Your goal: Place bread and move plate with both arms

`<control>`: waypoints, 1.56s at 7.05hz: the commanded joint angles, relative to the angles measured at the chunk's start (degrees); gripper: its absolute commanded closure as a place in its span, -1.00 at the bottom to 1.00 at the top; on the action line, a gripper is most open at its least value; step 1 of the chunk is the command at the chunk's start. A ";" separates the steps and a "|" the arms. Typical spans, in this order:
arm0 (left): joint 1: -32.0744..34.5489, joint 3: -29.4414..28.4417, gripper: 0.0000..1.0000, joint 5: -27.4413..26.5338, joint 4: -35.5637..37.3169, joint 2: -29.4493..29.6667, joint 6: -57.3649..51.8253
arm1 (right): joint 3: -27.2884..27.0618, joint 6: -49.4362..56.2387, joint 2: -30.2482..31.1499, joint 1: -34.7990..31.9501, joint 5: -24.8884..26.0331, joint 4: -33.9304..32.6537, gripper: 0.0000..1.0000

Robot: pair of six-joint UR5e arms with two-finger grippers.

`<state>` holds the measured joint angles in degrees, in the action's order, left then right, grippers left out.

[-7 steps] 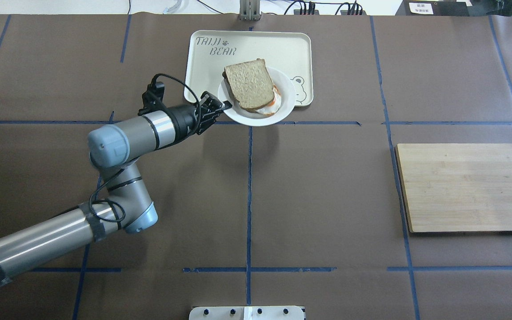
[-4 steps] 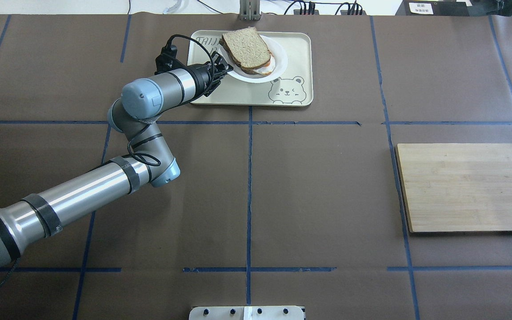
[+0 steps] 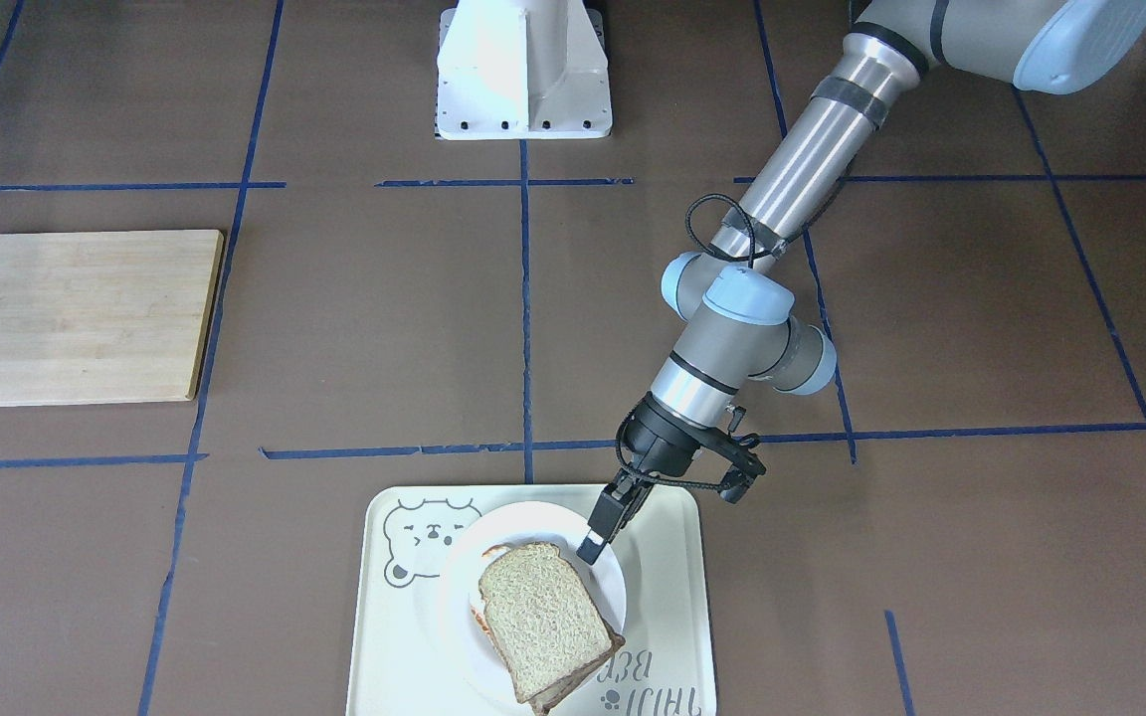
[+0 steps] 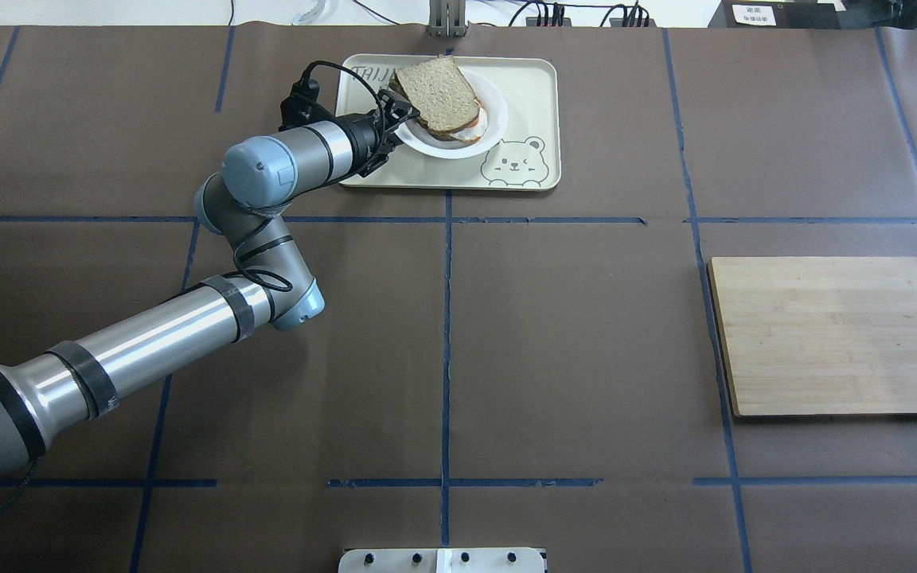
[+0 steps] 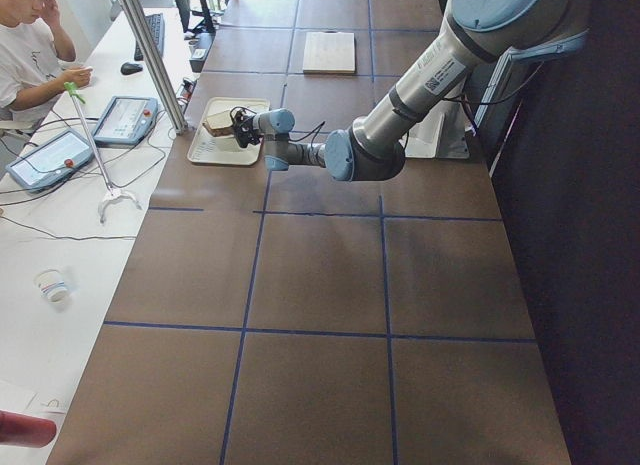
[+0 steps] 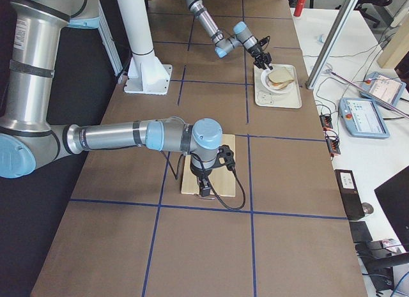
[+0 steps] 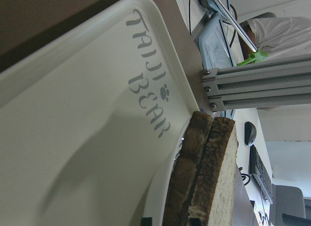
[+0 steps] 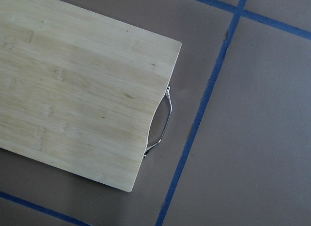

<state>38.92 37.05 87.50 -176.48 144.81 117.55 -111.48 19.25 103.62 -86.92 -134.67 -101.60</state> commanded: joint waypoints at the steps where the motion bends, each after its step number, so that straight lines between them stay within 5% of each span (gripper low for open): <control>1: 1.32 2.04 -1.00 5.19 1.82 -1.01 -7.12 | -0.06 -0.01 0.00 0.00 0.02 0.00 -0.99; 2: 4.03 6.85 -1.00 13.05 8.28 -3.46 -8.90 | -0.15 0.00 0.00 0.00 0.02 0.00 -0.99; 5: 9.84 37.91 -1.00 27.68 43.02 -17.86 -34.57 | 0.03 0.00 0.00 0.00 0.02 0.00 -0.99; 9: 19.49 75.55 -1.00 29.92 98.10 -34.05 -92.43 | -0.32 -5.42 0.00 -1.49 0.11 0.09 -0.99; 10: 25.88 78.41 -1.00 30.53 106.78 -35.46 -103.38 | -0.32 -5.63 0.00 -1.93 0.54 0.09 -0.99; 11: 32.38 78.61 -1.00 36.63 108.26 -40.35 -111.23 | -0.15 -5.54 0.00 -2.11 0.64 0.78 -0.99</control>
<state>64.21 113.46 119.52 -74.07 108.82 17.50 -111.72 14.13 103.62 -88.70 -134.25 -101.34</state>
